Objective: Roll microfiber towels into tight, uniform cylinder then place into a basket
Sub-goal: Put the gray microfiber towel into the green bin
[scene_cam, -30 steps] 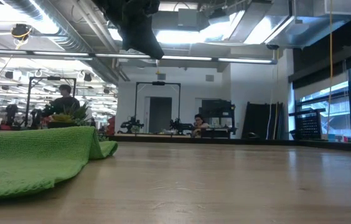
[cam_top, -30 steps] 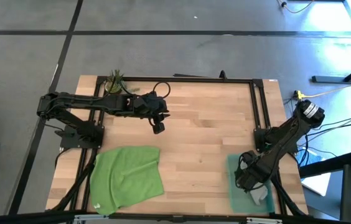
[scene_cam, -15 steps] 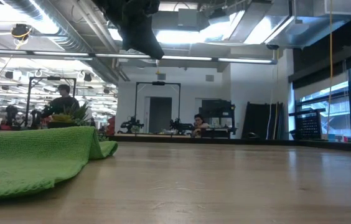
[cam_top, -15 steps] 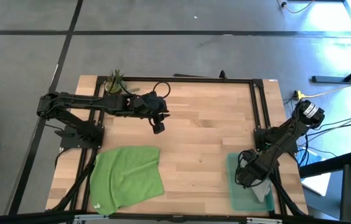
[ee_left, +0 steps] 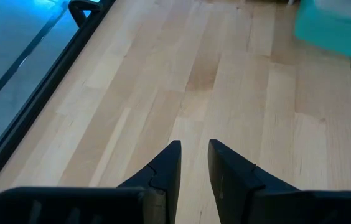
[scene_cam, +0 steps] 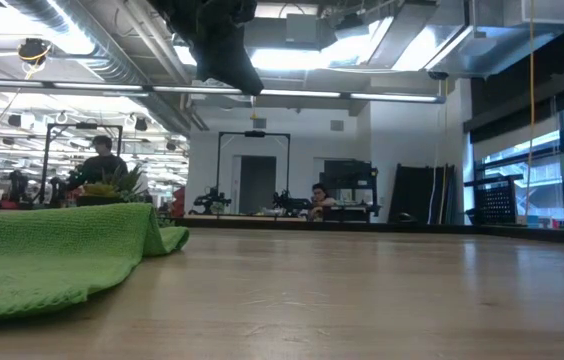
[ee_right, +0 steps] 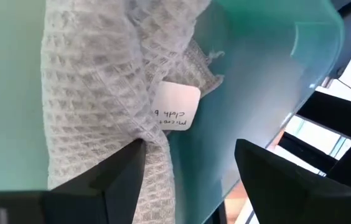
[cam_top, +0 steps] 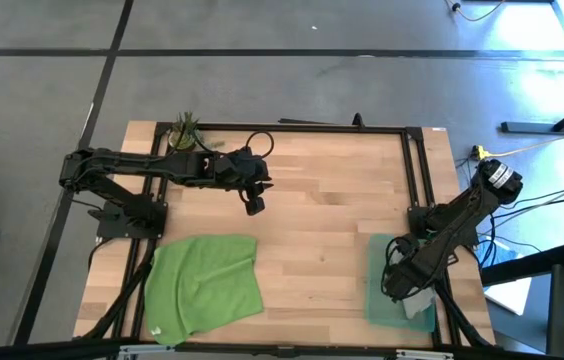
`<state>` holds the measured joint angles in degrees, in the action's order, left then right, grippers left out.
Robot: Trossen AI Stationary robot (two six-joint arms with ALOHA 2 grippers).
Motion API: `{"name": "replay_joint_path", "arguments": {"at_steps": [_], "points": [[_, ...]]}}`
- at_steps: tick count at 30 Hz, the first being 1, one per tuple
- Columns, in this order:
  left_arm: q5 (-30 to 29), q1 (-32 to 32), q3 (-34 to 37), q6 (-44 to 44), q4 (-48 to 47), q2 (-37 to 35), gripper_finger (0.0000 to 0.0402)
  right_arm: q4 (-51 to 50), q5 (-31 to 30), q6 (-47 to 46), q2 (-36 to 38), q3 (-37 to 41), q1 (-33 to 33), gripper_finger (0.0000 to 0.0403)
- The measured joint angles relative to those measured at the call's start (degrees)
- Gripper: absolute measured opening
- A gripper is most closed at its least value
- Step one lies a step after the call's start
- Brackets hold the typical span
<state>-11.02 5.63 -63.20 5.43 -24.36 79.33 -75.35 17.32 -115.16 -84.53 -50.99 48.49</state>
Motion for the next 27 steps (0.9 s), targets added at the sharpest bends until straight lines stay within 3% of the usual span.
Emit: {"name": "replay_joint_path", "arguments": {"at_steps": [12,18,20,23,27], "points": [[0.01,-0.01,0.00,0.15,0.00,0.00,0.0076,4.24,-3.52,3.20,0.00,-0.23,0.00,0.0251],[0.01,-0.02,0.00,0.15,0.00,0.00,0.0076,1.61,-4.35,2.98,0.63,-2.25,-0.46,0.0251],[0.01,0.00,0.00,0.13,0.00,0.00,0.0076,0.42,-7.34,2.98,1.42,-3.83,-1.10,0.0251],[0.01,-0.01,0.00,0.05,0.00,0.00,0.0076,1.72,-17.40,3.48,2.43,-6.06,-2.22,0.0251],[0.01,0.00,0.00,0.00,0.00,0.00,0.0076,9.06,-26.06,8.91,2.60,-4.85,-4.15,0.0251]]}}
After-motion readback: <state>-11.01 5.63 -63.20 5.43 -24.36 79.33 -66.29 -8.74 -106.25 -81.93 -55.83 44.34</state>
